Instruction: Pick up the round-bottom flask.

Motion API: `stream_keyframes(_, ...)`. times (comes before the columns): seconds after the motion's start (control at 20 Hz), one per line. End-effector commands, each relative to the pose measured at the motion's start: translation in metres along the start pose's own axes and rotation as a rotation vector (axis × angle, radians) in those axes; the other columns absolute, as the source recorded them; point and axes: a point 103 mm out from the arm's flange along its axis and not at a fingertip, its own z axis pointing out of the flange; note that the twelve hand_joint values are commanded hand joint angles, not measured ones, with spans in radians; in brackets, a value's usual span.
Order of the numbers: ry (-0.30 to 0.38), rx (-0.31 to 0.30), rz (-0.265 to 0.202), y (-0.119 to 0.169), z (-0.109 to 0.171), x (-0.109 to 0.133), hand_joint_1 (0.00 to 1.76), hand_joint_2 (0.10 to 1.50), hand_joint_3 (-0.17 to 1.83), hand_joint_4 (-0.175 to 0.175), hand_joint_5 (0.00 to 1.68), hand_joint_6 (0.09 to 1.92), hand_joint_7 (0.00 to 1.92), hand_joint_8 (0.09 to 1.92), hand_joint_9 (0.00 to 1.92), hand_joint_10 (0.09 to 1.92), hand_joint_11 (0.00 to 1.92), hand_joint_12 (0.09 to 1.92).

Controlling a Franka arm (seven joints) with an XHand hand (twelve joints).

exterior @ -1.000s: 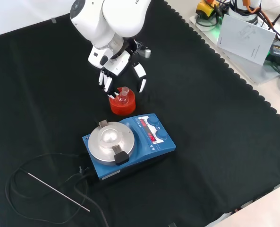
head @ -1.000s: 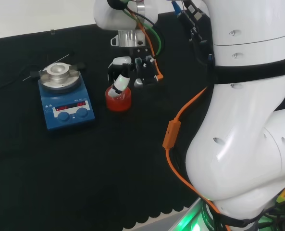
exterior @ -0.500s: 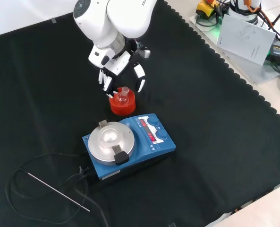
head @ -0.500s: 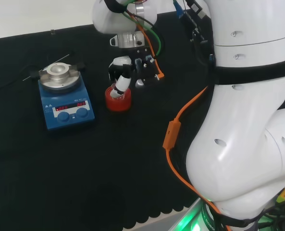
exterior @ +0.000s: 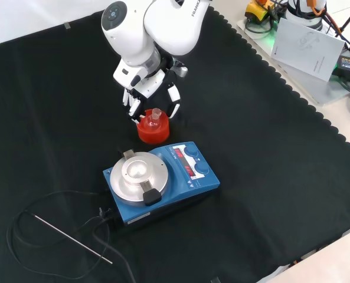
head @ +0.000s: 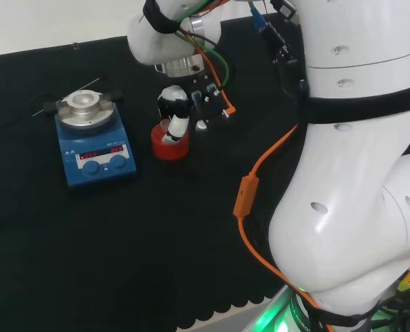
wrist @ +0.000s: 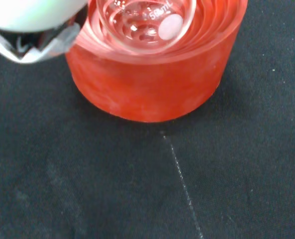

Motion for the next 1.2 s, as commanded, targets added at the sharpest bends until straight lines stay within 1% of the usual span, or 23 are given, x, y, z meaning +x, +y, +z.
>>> stream_keyframes(0.05, 0.004, -0.031, 0.011, 0.0, -0.003, 0.001, 0.94, 0.36, 0.89, -0.175, 0.55, 1.07, 0.95, 0.86, 1.08, 0.75, 0.83, 1.26)
stream_keyframes(0.15, 0.006, -0.048, 0.019, 0.0, -0.004, 0.0, 0.98, 0.37, 0.91, -0.175, 0.67, 1.04, 1.02, 0.84, 1.16, 0.72, 0.93, 1.22)
stream_keyframes(0.3, 0.003, -0.056, 0.032, -0.001, -0.006, -0.001, 1.03, 0.38, 0.93, -0.175, 0.83, 0.97, 1.11, 0.82, 1.27, 0.67, 1.06, 1.17)
stream_keyframes(0.45, 0.0, -0.046, 0.041, -0.001, -0.007, -0.002, 1.06, 0.38, 0.94, -0.175, 0.89, 0.94, 1.15, 0.82, 1.32, 0.65, 1.13, 1.13)
stream_keyframes(0.6, -0.007, -0.039, 0.035, -0.001, -0.009, -0.001, 1.06, 0.38, 0.95, -0.175, 0.9, 0.93, 1.15, 0.82, 1.33, 0.64, 1.15, 1.13)
stream_keyframes(0.75, -0.014, -0.023, 0.025, 0.0, -0.011, 0.002, 1.05, 0.36, 0.95, -0.175, 0.86, 0.96, 1.15, 0.83, 1.34, 0.63, 1.16, 1.12)
stream_keyframes(0.8, -0.017, -0.016, 0.02, 0.001, -0.011, 0.003, 1.04, 0.36, 0.95, -0.175, 0.83, 0.99, 1.14, 0.83, 1.34, 0.63, 1.16, 1.12)
stream_keyframes(1.0, -0.024, 0.003, 0.007, 0.003, -0.012, 0.008, 1.0, 0.34, 0.94, -0.175, 0.61, 1.11, 1.05, 0.88, 1.31, 0.65, 1.15, 1.13)
stream_keyframes(1.1, -0.021, 0.008, 0.003, 0.003, -0.012, 0.01, 0.98, 0.34, 0.94, -0.175, 0.55, 1.14, 1.02, 0.9, 1.29, 0.66, 1.14, 1.14)
stream_keyframes(1.2, -0.021, 0.012, 0.003, 0.003, -0.012, 0.011, 0.97, 0.34, 0.93, -0.175, 0.52, 1.14, 1.0, 0.91, 1.28, 0.68, 1.13, 1.15)
